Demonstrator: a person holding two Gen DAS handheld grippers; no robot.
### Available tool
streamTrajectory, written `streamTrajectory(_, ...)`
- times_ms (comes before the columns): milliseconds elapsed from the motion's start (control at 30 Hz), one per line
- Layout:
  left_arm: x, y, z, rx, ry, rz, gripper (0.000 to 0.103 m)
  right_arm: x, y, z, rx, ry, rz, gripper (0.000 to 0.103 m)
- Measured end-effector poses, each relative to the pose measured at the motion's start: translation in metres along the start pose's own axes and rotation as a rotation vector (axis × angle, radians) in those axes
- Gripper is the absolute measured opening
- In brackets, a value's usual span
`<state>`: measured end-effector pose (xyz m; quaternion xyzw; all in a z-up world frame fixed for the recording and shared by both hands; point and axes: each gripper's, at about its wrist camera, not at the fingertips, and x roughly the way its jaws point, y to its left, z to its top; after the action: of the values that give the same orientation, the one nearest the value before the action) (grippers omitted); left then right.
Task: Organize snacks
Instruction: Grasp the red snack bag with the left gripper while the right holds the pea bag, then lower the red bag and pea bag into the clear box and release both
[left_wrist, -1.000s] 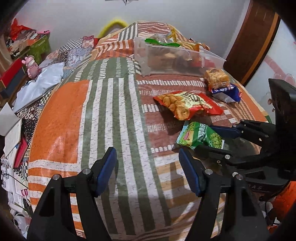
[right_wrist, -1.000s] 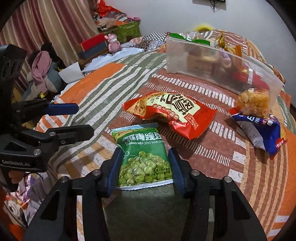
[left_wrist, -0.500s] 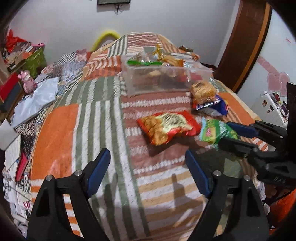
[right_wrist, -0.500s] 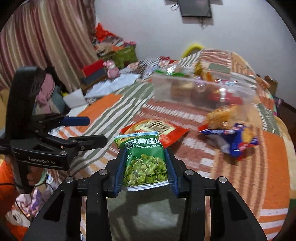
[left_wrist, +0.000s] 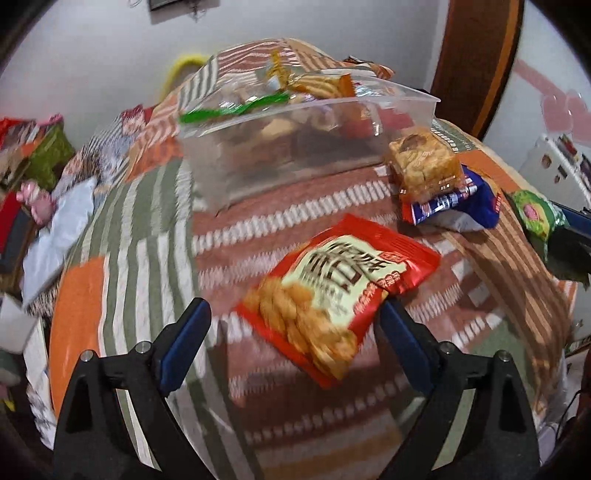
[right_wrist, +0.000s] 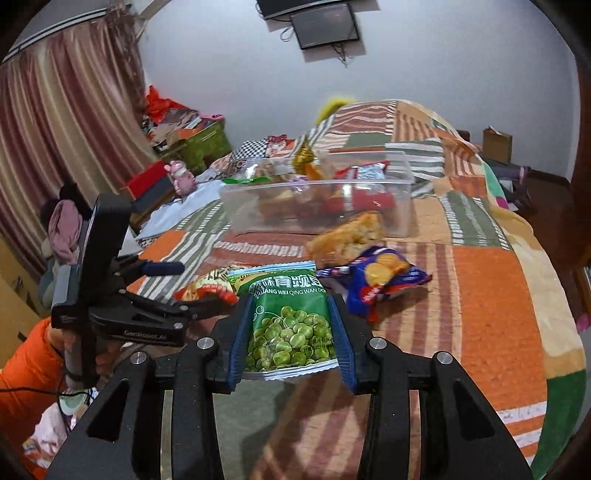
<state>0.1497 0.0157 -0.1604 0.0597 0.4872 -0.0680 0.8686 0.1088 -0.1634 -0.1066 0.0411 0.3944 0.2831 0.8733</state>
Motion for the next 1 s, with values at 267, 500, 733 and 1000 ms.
streamTrajectory(267,0.037,-0.006,0.02,0.017,0.04,-0.053,0.087,0.003,-0.014,0.0,0.023,0.005,0.005,0.038)
streamTrajectory(500,0.032,0.003,0.014,-0.049,-0.003,-0.074,0.068,-0.001,-0.017,0.006,0.023,-0.01,-0.003,0.038)
streamTrajectory(733,-0.003,0.006,0.005,-0.087,-0.075,-0.09,0.066,-0.009,-0.015,0.018,0.009,-0.048,-0.028,0.038)
streamTrajectory(1000,-0.043,0.017,0.031,-0.13,-0.185,-0.111,0.066,-0.014,-0.016,0.045,-0.011,-0.114,-0.067,0.038)
